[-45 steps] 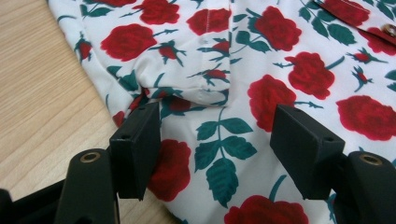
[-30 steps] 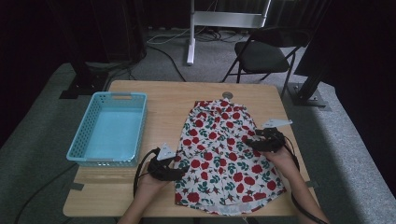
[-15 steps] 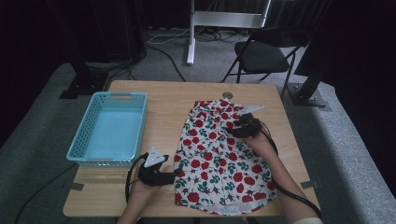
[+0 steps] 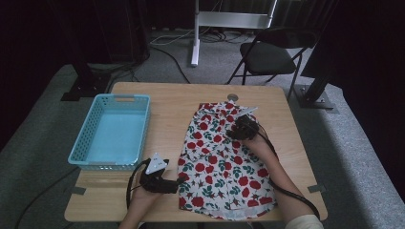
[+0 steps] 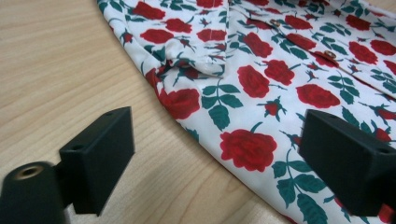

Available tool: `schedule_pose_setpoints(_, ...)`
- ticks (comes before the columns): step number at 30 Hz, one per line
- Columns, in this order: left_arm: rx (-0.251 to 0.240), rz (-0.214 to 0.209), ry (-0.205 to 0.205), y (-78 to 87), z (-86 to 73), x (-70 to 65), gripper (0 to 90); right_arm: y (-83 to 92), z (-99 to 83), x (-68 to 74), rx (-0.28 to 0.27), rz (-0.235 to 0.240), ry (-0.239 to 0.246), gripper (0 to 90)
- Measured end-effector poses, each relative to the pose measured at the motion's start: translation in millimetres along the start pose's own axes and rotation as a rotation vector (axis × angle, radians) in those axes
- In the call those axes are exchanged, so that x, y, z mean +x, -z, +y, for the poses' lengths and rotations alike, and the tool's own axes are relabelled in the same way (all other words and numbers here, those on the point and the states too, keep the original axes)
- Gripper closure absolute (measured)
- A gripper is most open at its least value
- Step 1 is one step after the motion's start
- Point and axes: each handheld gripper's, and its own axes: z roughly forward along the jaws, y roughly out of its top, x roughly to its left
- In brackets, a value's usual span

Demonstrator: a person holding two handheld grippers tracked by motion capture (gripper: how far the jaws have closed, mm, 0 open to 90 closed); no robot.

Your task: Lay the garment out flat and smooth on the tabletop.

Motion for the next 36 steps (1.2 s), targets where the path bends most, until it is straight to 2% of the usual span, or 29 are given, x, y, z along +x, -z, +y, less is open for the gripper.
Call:
schedule_pose_setpoints(6,0.012,-0.015,-0.018,-2.5,0.5,-2.6,2.8,0.6,-0.6,-4.1,-0.006,0.008,-0.012,72.8)
schedule_pose_setpoints(9,0.012,-0.022,-0.021,-3.1,0.7,-2.8,2.8,0.6,-0.6,-7.0,-0.007,0.020,-0.031,76.0)
schedule_pose_setpoints(12,0.012,-0.033,-0.040,-3.0,0.7,-3.9,2.8,1.1,-1.3,-10.1,-0.019,0.024,-0.055,83.8)
schedule_pose_setpoints(14,0.019,-0.033,-0.043,-3.6,0.9,-4.7,2.8,1.8,-1.4,-10.7,-0.024,0.025,-0.070,84.0)
schedule_pose_setpoints(15,0.026,-0.032,-0.052,-4.3,1.1,-5.4,2.8,2.2,-1.9,-12.4,-0.033,0.044,-0.091,85.2)
schedule_pose_setpoints(18,0.033,-0.029,-0.061,-4.8,1.4,-6.2,2.8,4.2,-3.0,-16.9,-0.034,0.039,-0.116,87.2)
schedule_pose_setpoints(20,0.030,-0.035,-0.055,-5.1,1.4,-5.6,2.8,6.9,-3.1,-18.9,-0.034,0.021,-0.114,87.3)
schedule_pose_setpoints(24,0.040,-0.041,-0.052,-5.6,1.7,-5.3,2.9,16.1,-3.1,-26.5,-0.066,0.000,-0.148,87.2)
schedule_pose_setpoints(27,0.046,-0.053,-0.055,-6.0,1.9,-5.1,2.9,19.1,-3.4,-29.9,-0.070,-0.017,-0.148,87.3)
schedule_pose_setpoints(30,0.042,-0.059,-0.053,-5.6,1.6,-5.1,2.9,28.7,-6.2,-40.7,-0.078,-0.074,-0.176,87.2)
schedule_pose_setpoints(34,0.015,-0.066,-0.045,-3.0,0.6,-3.6,2.9,42.2,-13.0,-56.0,-0.108,-0.138,-0.237,87.2)
schedule_pose_setpoints(36,0.020,-0.072,-0.043,-3.8,0.9,-3.6,2.9,50.0,-17.9,-64.0,-0.146,-0.174,-0.269,87.3)
